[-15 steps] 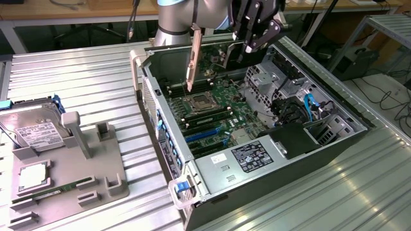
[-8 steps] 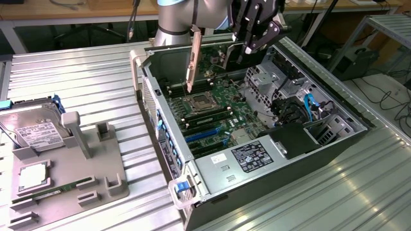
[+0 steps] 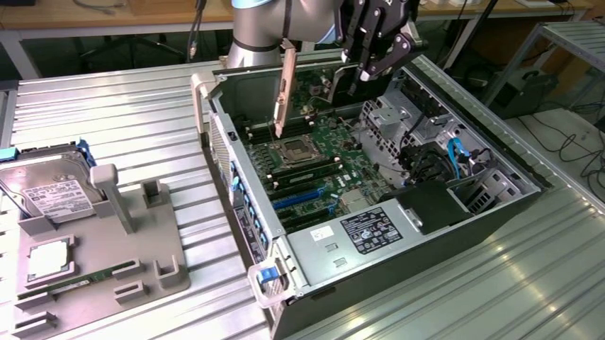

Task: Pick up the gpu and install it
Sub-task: 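Insert the gpu into the slot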

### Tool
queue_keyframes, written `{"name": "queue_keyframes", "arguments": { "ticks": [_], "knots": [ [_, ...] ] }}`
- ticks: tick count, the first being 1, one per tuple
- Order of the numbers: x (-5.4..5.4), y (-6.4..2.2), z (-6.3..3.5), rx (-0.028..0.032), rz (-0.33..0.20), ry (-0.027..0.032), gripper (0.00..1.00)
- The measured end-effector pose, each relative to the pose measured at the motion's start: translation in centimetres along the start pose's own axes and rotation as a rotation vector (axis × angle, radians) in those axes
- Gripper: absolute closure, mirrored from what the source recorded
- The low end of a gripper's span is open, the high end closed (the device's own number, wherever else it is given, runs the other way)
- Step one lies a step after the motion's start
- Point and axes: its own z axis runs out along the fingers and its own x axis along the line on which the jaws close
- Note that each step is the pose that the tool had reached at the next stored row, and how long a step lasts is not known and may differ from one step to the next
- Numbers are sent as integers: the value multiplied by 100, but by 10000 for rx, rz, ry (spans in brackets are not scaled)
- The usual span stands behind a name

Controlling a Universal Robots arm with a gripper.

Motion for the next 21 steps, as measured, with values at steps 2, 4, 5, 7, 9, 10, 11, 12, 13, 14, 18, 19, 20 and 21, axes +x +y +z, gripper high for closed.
{"name": "queue_keyframes", "arguments": {
  "ticks": [2,4,5,7,9,10,11,12,13,14,18,19,20,21],
  "knots": [
    [0,0,6,0,0,0,73],
    [0,0,12,0,0,0,73],
    [0,-1,15,-1,1,0,73],
    [0,-1,22,-1,0,0,73],
    [0,-1,29,-4,-1,-1,73],
    [0,-1,33,-5,0,-1,73],
    [0,-2,36,-7,0,0,73],
    [1,-2,42,-9,-1,-1,73],
    [1,-2,45,-11,0,-1,73],
    [0,-2,48,-12,0,-1,73],
    [1,-2,62,-13,0,-1,73],
    [1,-2,65,-13,0,-1,73],
    [1,-3,68,-13,0,-1,73],
    [1,-3,74,-13,0,-2,73]
  ]
}}
